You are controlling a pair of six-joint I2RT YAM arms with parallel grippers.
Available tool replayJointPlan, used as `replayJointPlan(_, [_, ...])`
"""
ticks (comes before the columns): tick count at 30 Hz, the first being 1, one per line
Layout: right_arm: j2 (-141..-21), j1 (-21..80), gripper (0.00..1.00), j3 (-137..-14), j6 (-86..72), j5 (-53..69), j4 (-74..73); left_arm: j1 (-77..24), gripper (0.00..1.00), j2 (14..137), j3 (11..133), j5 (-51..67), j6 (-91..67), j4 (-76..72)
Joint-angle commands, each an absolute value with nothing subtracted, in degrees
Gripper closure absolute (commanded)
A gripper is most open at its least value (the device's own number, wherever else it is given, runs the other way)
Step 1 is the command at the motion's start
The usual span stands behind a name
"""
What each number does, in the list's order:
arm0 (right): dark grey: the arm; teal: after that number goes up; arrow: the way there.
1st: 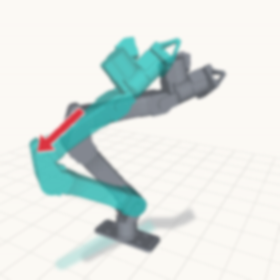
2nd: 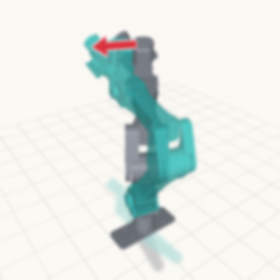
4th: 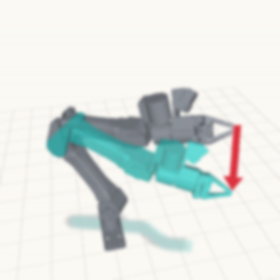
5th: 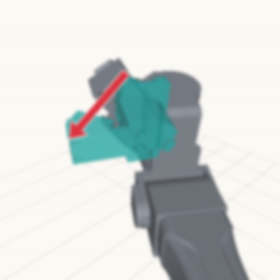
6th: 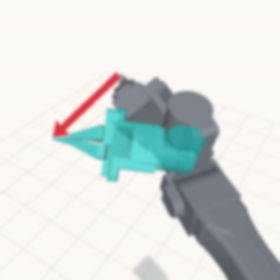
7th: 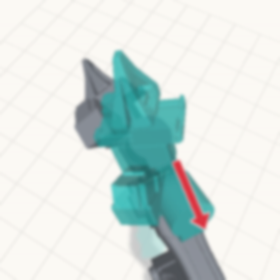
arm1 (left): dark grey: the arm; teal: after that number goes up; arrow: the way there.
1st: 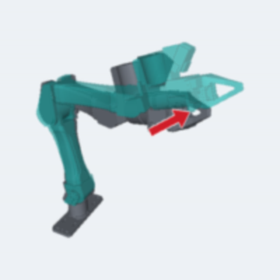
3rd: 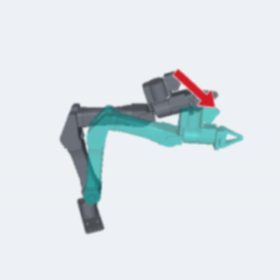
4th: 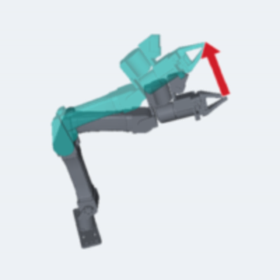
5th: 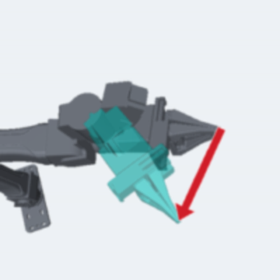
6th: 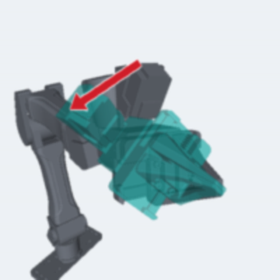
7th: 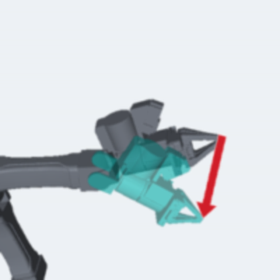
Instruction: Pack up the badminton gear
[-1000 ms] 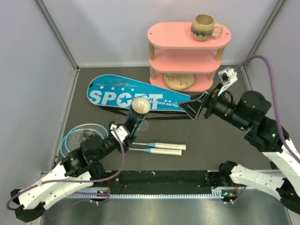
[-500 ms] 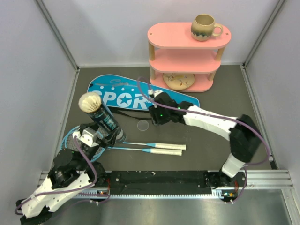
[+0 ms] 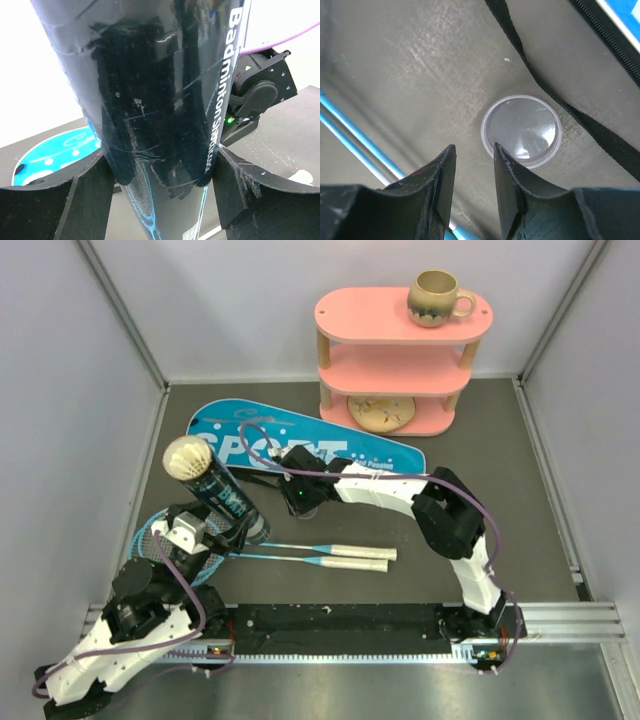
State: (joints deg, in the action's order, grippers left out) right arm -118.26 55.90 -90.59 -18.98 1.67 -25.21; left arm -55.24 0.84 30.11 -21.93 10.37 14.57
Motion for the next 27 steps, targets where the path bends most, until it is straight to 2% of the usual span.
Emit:
replayJointPlan(1, [-120.4, 57.4, 0.64, -93.2, -17.6, 0.3, -25.8, -55.5, 1.0, -1.6, 30.6, -20.9, 9.8, 9.4])
replayJointPlan(8, [-124.5, 59.9, 0.68, -95.0, -14.9, -4.8, -26.8, -55.5, 1.0, -1.5, 30.5, -21.0, 10.0, 9.5])
replayJointPlan(11, [-126.4, 61.4, 0.72, -95.3, -14.0, -11.5, -27.4, -55.5, 1.0, -1.5, 30.6, -21.4, 10.2, 9.7])
replayJointPlan(12, [-127.5, 61.7, 0.77, -95.3, -14.1, -12.5, -27.8, -55.5, 1.0, -1.5, 30.6, -21.6, 10.0, 9.8])
replayJointPlan(17, [-128.1, 61.8, 0.85, -93.1, -16.1, -12.7, -28.5, -55.5, 1.0, -1.4, 30.4, -22.0, 10.1, 9.8])
replayJointPlan(20, [-127.6, 61.4, 1.0, -92.3, -17.0, -10.8, -28.5, -55.5, 1.0, -1.2, 30.5, -22.1, 10.1, 9.9])
replayJointPlan(24, [-121.7, 59.6, 1.0, -88.8, -19.6, -6.5, -26.3, -55.5, 1.0, -0.4, 30.2, -22.8, 10.5, 9.9])
replayJointPlan(27, [-111.6, 57.0, 1.0, -81.0, -22.1, -1.2, -21.6, -55.5, 1.0, 2.4, 30.1, -21.7, 11.2, 9.6])
